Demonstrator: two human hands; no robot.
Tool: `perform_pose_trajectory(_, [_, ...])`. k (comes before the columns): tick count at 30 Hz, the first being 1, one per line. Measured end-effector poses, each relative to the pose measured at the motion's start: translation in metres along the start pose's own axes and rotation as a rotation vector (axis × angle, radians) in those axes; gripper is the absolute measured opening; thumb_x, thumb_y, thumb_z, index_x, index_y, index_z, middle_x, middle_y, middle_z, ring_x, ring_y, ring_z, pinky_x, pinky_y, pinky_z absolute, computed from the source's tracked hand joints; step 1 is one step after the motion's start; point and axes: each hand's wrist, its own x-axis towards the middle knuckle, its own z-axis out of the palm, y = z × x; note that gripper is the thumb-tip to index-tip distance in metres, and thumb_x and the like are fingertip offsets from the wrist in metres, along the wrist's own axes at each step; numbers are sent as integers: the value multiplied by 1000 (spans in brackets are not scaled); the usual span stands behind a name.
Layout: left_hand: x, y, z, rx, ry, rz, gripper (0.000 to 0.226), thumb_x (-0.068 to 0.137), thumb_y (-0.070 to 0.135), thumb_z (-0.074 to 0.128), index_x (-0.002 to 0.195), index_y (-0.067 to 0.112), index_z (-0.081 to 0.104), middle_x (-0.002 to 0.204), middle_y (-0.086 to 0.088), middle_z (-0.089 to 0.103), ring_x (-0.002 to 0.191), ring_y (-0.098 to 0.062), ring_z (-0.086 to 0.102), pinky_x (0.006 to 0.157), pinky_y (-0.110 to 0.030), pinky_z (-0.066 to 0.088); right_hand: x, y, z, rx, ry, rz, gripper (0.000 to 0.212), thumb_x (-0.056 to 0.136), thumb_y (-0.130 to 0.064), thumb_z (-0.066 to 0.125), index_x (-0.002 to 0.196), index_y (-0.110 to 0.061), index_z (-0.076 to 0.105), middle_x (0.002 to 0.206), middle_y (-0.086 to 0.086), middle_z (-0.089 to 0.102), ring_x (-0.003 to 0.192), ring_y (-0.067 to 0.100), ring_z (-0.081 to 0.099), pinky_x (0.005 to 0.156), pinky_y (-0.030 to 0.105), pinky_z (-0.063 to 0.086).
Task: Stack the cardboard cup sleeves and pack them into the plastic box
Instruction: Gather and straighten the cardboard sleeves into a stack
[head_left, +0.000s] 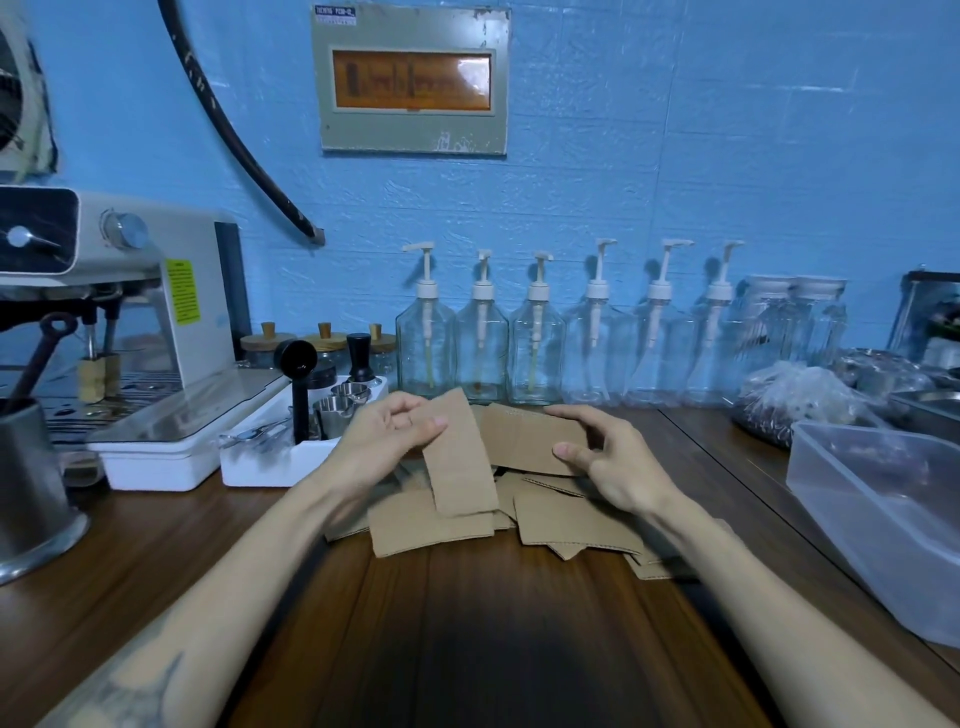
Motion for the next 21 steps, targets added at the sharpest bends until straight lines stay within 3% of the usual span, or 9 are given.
perform_pose_trajectory(3, [0, 5, 7, -12, 113, 94, 29, 95, 13, 62, 121, 5, 54, 98, -13, 76, 83, -21, 71, 72, -30, 54, 1, 1, 3, 17, -8, 9, 40, 89, -24, 71, 117, -51, 62, 66, -27, 55, 68, 0, 48, 75, 31, 42])
perform_pose_trajectory(6, [1, 3, 9, -19, 71, 188, 30, 97, 4, 55, 123, 14, 45, 108, -15, 72, 88, -18, 71, 70, -28, 57, 1, 1, 4, -16, -34, -7, 40, 89, -28, 71, 117, -55, 60, 64, -35, 56, 68, 0, 51, 76, 30, 44])
perform_pose_trajectory(10, [-2, -15, 15, 358, -168, 229, 78, 89, 7, 68, 145, 31, 19, 124, 6, 63, 106, -5, 64, 91, -28, 54, -1, -1, 4, -49, -65, -18, 42, 90, -29, 71, 122, -53, 57, 63, -43, 53, 67, -7, 49, 79, 28, 43])
perform_pose_trajectory(12, [-4, -19, 20, 409, -251, 204, 99, 87, 9, 72, 153, 34, 2, 126, 7, 63, 96, -4, 64, 86, -24, 50, -1, -2, 3, -57, -74, -27, 43, 91, -26, 69, 122, -52, 57, 66, -44, 53, 63, -11, 54, 76, 24, 43])
perform_pose_trajectory(14, [-2, -15, 21, 370, -222, 205, 103, 87, 9, 72, 155, 31, -2, 107, -5, 69, 83, -12, 61, 80, -27, 49, -2, -3, 3, -60, -86, -28, 42, 93, -24, 67, 123, -51, 57, 69, -43, 55, 64, -16, 55, 74, 22, 43])
perform_pose_trajectory(16, [1, -7, 17, 243, -111, 223, 94, 87, 7, 71, 156, 25, 9, 90, -23, 64, 79, -24, 58, 78, -33, 48, -3, -3, 2, -59, -91, -22, 42, 94, -23, 65, 123, -52, 57, 71, -42, 57, 66, -16, 55, 75, 23, 43])
perform_pose_trajectory(19, [3, 3, 7, 187, -5, 313, 55, 86, 7, 72, 135, 20, 52, 88, -8, 75, 86, -26, 68, 87, -41, 51, -2, -4, 2, -64, -97, -14, 44, 95, -22, 63, 122, -55, 56, 73, -40, 57, 68, -9, 56, 77, 28, 46])
perform_pose_trajectory(21, [2, 3, 3, 280, 20, 344, 33, 85, 10, 73, 114, 24, 68, 95, 3, 76, 93, -16, 70, 88, -36, 52, -2, -5, 2, -57, -102, 2, 45, 95, -21, 62, 120, -57, 56, 77, -29, 61, 68, 0, 56, 78, 34, 52])
